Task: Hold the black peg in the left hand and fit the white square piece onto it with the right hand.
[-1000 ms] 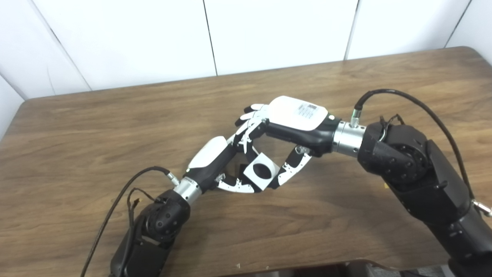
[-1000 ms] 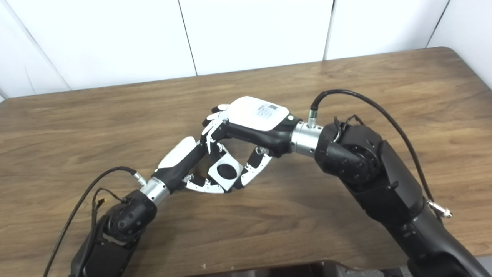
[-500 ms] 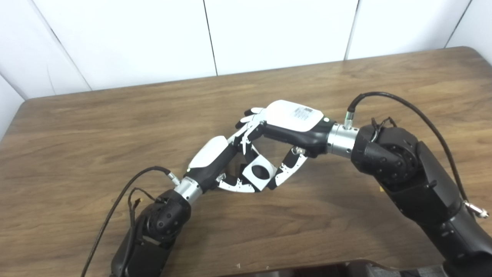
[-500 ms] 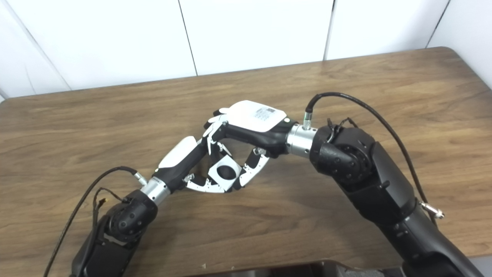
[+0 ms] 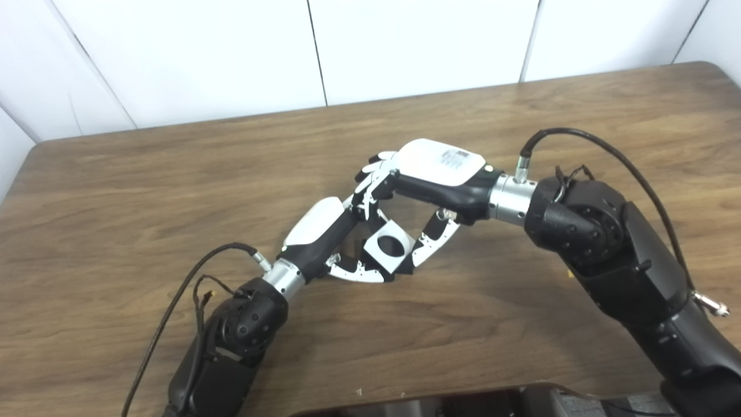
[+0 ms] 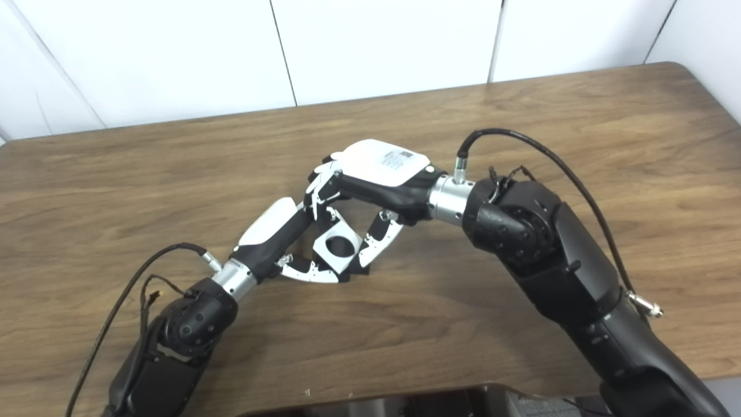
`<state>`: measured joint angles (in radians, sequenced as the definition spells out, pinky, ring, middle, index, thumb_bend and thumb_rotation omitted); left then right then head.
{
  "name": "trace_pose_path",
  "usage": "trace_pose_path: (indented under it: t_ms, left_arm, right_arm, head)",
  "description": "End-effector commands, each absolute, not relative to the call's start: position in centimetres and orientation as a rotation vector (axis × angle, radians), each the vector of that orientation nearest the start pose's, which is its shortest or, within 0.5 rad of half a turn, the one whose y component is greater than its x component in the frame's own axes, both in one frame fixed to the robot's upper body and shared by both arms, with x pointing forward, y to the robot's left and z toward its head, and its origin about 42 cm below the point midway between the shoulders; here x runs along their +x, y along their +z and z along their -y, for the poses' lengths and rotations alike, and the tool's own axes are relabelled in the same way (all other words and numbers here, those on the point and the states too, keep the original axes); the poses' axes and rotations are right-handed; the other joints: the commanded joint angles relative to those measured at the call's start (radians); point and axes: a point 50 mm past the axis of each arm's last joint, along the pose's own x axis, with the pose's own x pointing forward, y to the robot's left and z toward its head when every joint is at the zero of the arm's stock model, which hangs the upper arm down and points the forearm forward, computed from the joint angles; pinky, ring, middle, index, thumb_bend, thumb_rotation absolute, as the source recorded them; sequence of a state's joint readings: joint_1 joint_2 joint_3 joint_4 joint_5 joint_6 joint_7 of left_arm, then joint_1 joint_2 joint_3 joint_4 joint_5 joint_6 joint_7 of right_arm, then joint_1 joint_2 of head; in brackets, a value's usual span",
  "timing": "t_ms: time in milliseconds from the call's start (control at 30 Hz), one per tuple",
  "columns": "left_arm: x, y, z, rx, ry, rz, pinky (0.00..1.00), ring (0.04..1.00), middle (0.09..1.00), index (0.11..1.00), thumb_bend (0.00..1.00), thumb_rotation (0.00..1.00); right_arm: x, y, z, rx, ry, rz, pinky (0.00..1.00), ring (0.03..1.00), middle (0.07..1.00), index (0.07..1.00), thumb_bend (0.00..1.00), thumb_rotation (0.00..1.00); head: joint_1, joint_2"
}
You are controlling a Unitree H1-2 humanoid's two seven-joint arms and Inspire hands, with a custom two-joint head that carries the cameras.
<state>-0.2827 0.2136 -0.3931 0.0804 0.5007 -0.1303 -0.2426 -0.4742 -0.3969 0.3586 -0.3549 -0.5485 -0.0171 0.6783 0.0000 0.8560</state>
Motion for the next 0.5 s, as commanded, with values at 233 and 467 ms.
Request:
trace_pose_path:
  t_ms: [233,467]
  left_arm:
    - [34.2,13.8,-14.6,0.826,-0.676,0.268,0.89,0.993,0.931,0.492,0.52,0.09]
    - [34.2,13.9,-14.7,0.829,-0.675,0.266,0.89,0.994,0.929,0.492,0.52,0.09]
  right_arm:
    - [34.6,29.6,16.0,-1.193,0.801,0.603,0.93,0.872,0.771,0.481,0.52,0.14]
    - [34.8,29.0,16.3,-1.193,0.804,0.59,0.94,0.87,0.771,0.481,0.52,0.14]
  head:
    - [0.003,0.006]
    - [0.003,0.01]
